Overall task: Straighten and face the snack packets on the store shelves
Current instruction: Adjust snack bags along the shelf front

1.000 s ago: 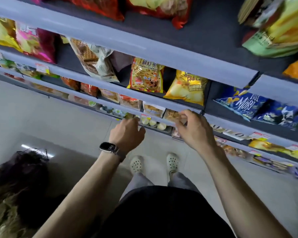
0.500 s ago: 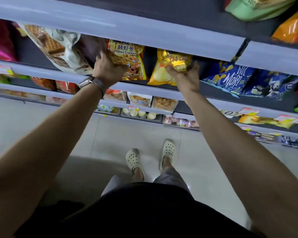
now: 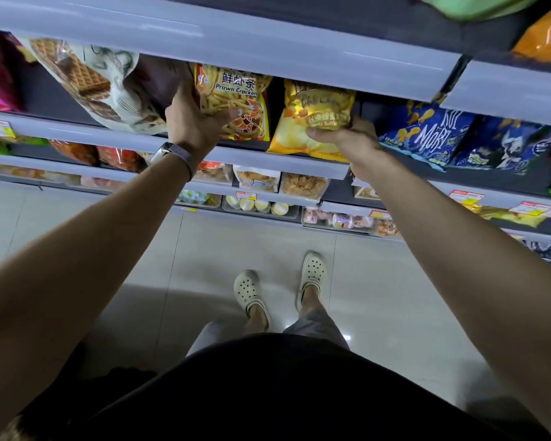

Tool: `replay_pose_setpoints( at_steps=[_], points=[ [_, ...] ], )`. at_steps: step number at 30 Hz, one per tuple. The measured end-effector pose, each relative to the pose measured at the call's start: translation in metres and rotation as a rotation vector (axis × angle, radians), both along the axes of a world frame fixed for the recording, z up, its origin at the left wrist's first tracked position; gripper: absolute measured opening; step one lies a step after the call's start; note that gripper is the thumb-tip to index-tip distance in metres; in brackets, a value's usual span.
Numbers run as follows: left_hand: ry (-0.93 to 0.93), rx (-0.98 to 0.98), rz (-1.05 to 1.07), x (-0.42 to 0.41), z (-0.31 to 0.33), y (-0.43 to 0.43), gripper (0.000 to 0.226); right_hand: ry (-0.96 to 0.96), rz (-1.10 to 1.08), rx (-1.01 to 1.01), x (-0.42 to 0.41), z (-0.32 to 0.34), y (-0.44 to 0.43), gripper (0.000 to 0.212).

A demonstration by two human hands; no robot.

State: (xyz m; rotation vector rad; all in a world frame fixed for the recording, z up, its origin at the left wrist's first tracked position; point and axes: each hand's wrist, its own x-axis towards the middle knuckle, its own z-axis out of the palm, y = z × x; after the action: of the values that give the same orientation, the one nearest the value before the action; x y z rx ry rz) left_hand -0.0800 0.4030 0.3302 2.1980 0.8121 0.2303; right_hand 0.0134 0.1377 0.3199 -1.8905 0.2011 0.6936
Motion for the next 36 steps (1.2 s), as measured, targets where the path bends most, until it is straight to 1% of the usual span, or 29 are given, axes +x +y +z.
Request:
replay_pose_setpoints(
  at_steps=[1, 2, 4, 6, 11, 14, 15, 18, 22, 23, 27, 30, 32, 34, 36],
  points=[
    [-0.021, 0.001, -0.014, -0.002, 0.001, -0.001, 0.074, -0.010, -0.004, 0.008, -0.001, -0.001, -0.001, 0.045],
    [-0.043, -0.003, -0.027, -0.005, 0.004, -0.002, 0.074, -0.027, -0.011, 0.028, -0.003, -0.001, -0.002, 0.053],
    [-0.091, -0.012, -0.026, -0.015, 0.009, -0.004, 0.075, -0.088, -0.048, 0.045, -0.008, -0.002, -0.006, 0.076],
    [-0.112, -0.037, -0.026, -0.027, 0.011, -0.003, 0.073, -0.141, -0.084, 0.059, -0.010, -0.004, -0.011, 0.086],
    [-0.051, -0.116, -0.037, -0.069, 0.007, -0.005, 0.073, -0.211, -0.140, 0.070, -0.017, -0.003, -0.007, 0.090],
    [-0.055, -0.227, 0.015, -0.100, -0.001, -0.005, 0.070, -0.247, -0.106, 0.085, -0.018, -0.005, 0.013, 0.103],
    [-0.068, -0.265, 0.031, -0.111, -0.005, -0.004, 0.069, -0.245, -0.090, 0.093, -0.019, -0.006, 0.022, 0.103],
    [-0.054, -0.275, 0.064, -0.141, -0.012, 0.004, 0.067, -0.233, -0.023, 0.123, -0.023, -0.006, 0.055, 0.098],
    [-0.080, -0.320, 0.104, -0.164, -0.012, 0.012, 0.064, -0.191, 0.039, 0.144, -0.035, -0.008, 0.102, 0.111],
    [-0.087, -0.318, 0.101, -0.167, -0.011, 0.012, 0.066, -0.178, 0.051, 0.144, -0.037, -0.010, 0.112, 0.109],
    [-0.090, -0.322, 0.081, -0.174, -0.009, 0.018, 0.071, -0.118, 0.100, 0.141, -0.041, -0.013, 0.133, 0.090],
    [-0.065, -0.287, 0.061, -0.170, -0.005, 0.019, 0.065, -0.115, 0.108, 0.130, -0.040, -0.015, 0.131, 0.085],
    [-0.045, -0.259, 0.034, -0.164, -0.003, 0.017, 0.063, -0.121, 0.075, 0.119, -0.042, -0.014, 0.125, 0.087],
    [-0.043, -0.240, -0.001, -0.156, 0.000, 0.013, 0.066, -0.128, 0.018, 0.115, -0.047, -0.010, 0.115, 0.086],
    [-0.040, -0.245, -0.031, -0.145, 0.000, 0.005, 0.066, -0.166, -0.055, 0.130, -0.055, -0.008, 0.102, 0.072]
  ],
)
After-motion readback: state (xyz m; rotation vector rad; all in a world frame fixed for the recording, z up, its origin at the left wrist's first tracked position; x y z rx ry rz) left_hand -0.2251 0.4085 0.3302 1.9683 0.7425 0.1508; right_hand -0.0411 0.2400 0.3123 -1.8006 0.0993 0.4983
